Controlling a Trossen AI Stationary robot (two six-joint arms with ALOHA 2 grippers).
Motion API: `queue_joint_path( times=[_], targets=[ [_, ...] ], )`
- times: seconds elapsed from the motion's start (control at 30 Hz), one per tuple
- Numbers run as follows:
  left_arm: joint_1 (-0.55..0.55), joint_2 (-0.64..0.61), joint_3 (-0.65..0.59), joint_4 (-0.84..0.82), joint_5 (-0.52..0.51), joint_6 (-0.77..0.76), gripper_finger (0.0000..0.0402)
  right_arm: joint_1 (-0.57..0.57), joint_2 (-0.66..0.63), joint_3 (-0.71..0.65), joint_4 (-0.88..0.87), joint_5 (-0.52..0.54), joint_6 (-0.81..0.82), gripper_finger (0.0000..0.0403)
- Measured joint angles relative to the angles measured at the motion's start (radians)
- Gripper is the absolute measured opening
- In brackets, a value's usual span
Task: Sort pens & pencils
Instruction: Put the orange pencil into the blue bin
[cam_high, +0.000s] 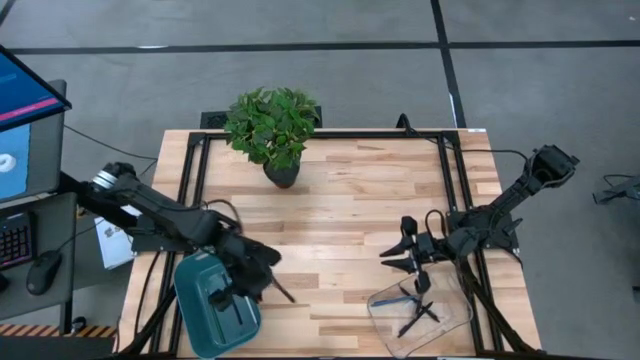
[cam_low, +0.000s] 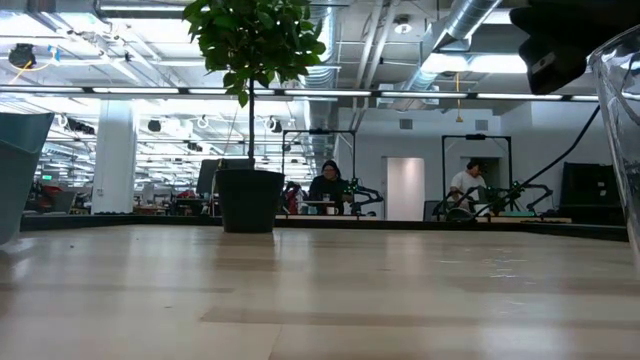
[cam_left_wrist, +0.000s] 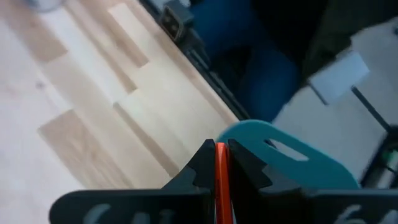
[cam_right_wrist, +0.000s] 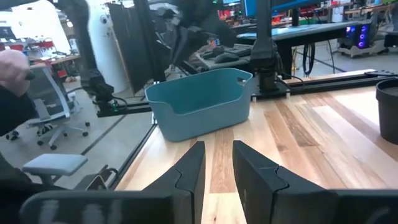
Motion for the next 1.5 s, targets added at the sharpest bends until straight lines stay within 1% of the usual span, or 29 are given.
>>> queue_joint_path(
  times=[0.1, 0.2, 0.37, 0.5, 0.63, 0.8, 1.0, 1.5],
  targets=[
    [-0.017, -0.100, -0.138, 0.137, -0.051, -0.063, 0.0007, 0.013, 0.000, 0.000, 0.008, 0.000, 0.000, 0.0102],
    [-0.031, -0.195, -0.285, 0.275, -0.061, -0.123, 0.0007, 0.023, 0.000, 0.000, 0.019, 0.000, -0.001, 0.0102],
    [-0.064, -0.349, -0.481, 0.366, -0.131, -0.234, 0.0007, 0.028, 0.000, 0.000, 0.045, 0.000, 0.000, 0.0102],
    [-0.113, -0.430, -0.577, 0.462, -0.116, -0.266, 0.0007, 0.025, 0.000, 0.000, 0.050, 0.001, 0.000, 0.0102],
    [-0.160, -0.459, -0.631, 0.497, -0.052, -0.293, 0.0007, 0.013, 0.000, 0.000, 0.080, 0.002, 0.000, 0.0102],
    [-0.221, -0.452, -0.710, 0.610, -0.069, -0.270, 0.0007, -0.008, 0.000, 0.000, 0.125, 0.004, -0.002, 0.0102],
    [-0.245, -0.455, -0.793, 0.715, -0.086, -0.257, 0.0007, -0.034, 0.000, 0.000, 0.161, 0.003, -0.007, 0.0102],
    [-0.245, -0.456, -0.796, 0.742, -0.105, -0.232, 0.0009, -0.046, 0.000, 0.000, 0.159, 0.001, -0.008, 0.0102]
  ],
)
